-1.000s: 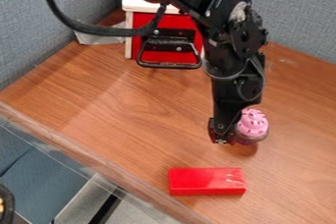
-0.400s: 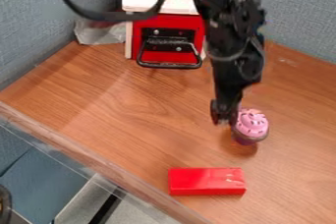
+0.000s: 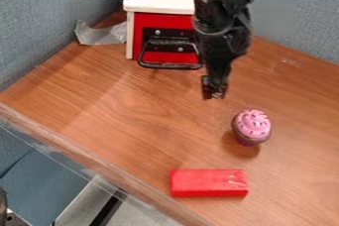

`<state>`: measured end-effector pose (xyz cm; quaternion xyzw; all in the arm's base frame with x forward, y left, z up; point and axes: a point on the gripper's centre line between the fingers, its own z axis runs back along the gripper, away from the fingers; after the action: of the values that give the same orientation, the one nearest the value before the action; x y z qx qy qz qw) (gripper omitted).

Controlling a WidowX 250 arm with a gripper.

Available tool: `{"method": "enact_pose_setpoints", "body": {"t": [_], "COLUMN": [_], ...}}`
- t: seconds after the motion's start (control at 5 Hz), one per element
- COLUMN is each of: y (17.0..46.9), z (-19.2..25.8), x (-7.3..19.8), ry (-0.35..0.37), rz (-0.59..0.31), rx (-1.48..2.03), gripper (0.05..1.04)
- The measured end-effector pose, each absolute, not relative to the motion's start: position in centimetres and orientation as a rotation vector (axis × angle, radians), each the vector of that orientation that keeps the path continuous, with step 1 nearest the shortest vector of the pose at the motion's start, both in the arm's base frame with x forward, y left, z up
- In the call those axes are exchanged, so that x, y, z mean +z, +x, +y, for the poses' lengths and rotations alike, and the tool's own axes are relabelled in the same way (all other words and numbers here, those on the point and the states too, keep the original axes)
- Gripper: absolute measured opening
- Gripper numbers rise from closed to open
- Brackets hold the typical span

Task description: Open the drawer

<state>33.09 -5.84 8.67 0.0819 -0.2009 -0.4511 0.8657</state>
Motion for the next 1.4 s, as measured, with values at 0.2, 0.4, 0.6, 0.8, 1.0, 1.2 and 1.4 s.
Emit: {"method": "enact_pose_setpoints", "body": {"t": [0.2, 0.4, 0.6, 0.8, 1.0, 1.2, 1.4], "y": [33.8, 34.5, 35.5, 36.4, 37.1, 37.2, 37.7], "z": [-3.9, -2.3, -1.6, -1.2, -0.9, -0.3, -0.1], "x": [7.0, 5.5, 5.6, 6.2, 6.3, 5.2, 4.8], "ry": [0.204, 0.194, 0.19, 0.185, 0.18, 0.174, 0.181], "rz": [-0.368, -0.332, -0.335, -0.355, -0.352, -0.322, -0.313], "rx": [-0.896, -0.86, -0.84, -0.823, -0.821, -0.814, -0.815], "gripper": [0.999, 0.999, 0.999, 0.999, 0.999, 0.999, 0.999]}}
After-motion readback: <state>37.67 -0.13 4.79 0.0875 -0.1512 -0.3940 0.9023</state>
